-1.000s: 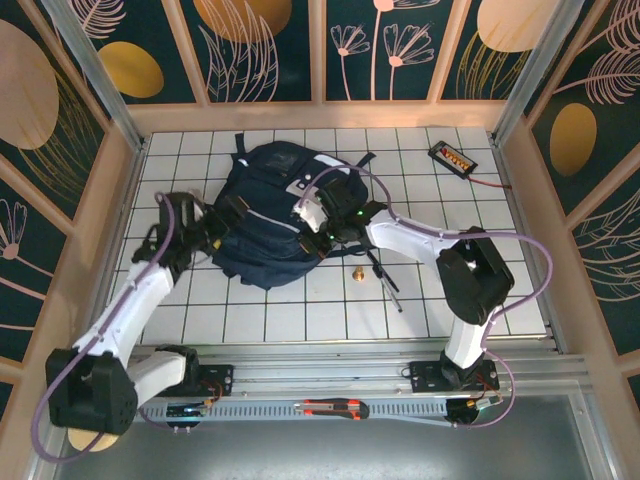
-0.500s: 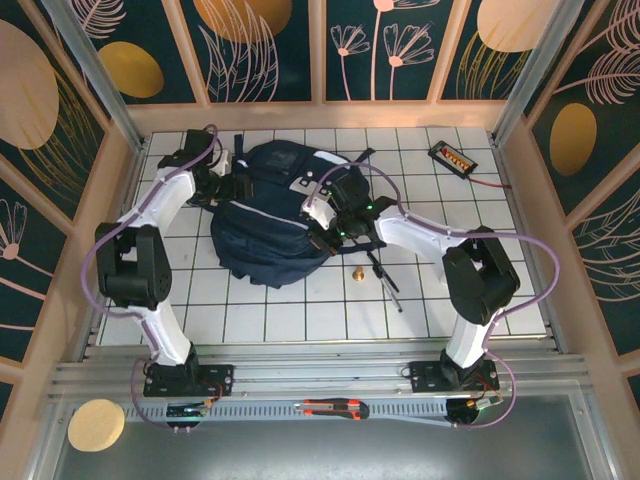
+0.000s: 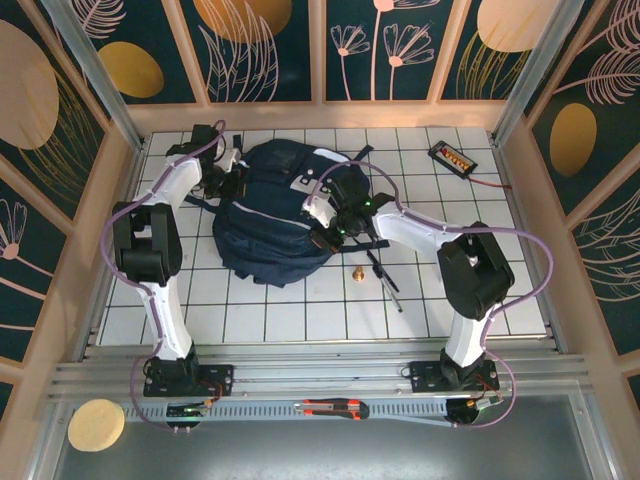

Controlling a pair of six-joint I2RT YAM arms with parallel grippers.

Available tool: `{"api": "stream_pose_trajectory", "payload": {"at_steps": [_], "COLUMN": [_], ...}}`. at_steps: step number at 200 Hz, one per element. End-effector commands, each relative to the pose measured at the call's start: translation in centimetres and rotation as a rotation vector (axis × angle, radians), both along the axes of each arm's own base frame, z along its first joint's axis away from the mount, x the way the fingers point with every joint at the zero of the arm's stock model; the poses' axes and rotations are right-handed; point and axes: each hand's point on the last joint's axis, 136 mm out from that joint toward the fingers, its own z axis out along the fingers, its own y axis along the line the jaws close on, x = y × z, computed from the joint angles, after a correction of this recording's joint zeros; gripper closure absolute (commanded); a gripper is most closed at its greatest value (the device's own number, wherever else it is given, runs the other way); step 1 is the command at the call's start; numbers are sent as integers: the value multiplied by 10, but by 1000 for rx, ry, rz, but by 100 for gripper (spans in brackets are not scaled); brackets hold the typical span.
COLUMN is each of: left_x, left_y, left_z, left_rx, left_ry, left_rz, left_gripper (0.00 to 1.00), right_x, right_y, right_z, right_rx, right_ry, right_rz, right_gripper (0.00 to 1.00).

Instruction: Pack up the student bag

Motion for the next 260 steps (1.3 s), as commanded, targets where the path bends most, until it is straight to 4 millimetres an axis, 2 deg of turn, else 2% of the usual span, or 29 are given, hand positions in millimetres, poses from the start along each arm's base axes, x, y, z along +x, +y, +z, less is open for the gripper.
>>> {"api": "stream_pose_trajectory", "payload": {"at_steps": [1, 27, 36, 58, 68, 81, 85, 91, 126, 143, 146, 159, 172, 184, 199, 210, 225, 245, 260], "left_x": [3, 15, 16, 12, 8, 0, -2, -7, -28, -31, -35, -39, -44, -48, -51, -53, -53, -50, -48], "left_y": [-6, 8, 8, 5, 11, 16, 17, 19, 32, 34, 33, 31, 37, 41, 41, 42, 39, 28, 17], "left_z": [3, 30, 40, 50, 55, 60, 54, 66, 74, 83, 75, 70, 69, 69, 66, 64, 64, 67, 62], "left_rx": [-89, -254, -299, -414, -442, -494, -500, -522, -551, -584, -583, -598, -576, -548, -527, -525, -545, -587, -583], "left_ry": [21, -51, -78, -100, -131, -164, -158, -191, -250, -279, -263, -251, -264, -270, -267, -264, -263, -255, -207], "left_rz": [54, 262, 302, 425, 503, 590, 619, 646, 783, 818, 826, 833, 853, 858, 848, 848, 848, 796, 720], "left_gripper": [100, 100, 100, 100, 100, 100, 100, 100, 100, 100, 100, 100, 100, 100, 100, 100, 100, 100, 100], "right_x": [18, 14, 10, -3, -9, -21, -24, -28, -53, -62, -63, -73, -68, -56, -27, -8, 1, -9, -7], "right_y": [-1, -9, -13, -21, -20, -14, -11, -8, 10, 16, 17, 23, 18, -1, -32, -46, -48, -40, -45], "right_z": [7, 9, 10, 10, 11, 13, 14, 15, 27, 29, 30, 34, 38, 31, 23, 23, 27, 32, 26], "right_rx": [-1, -20, -27, -61, -67, -63, -61, -60, -25, -8, -1, 30, 59, 52, 24, 22, 38, 65, 42], "right_ry": [-35, -36, -33, -33, -16, 16, 19, 23, 20, 3, 4, -7, -70, -94, -90, -98, -112, -117, -136], "right_rz": [-17, -23, -24, -25, -28, -20, -17, -11, 39, 58, 63, 97, 73, 12, -99, -145, -141, -75, -89], "right_gripper": [100, 100, 100, 100, 100, 100, 100, 100, 100, 100, 100, 100, 100, 100, 100, 100, 100, 100, 100]}}
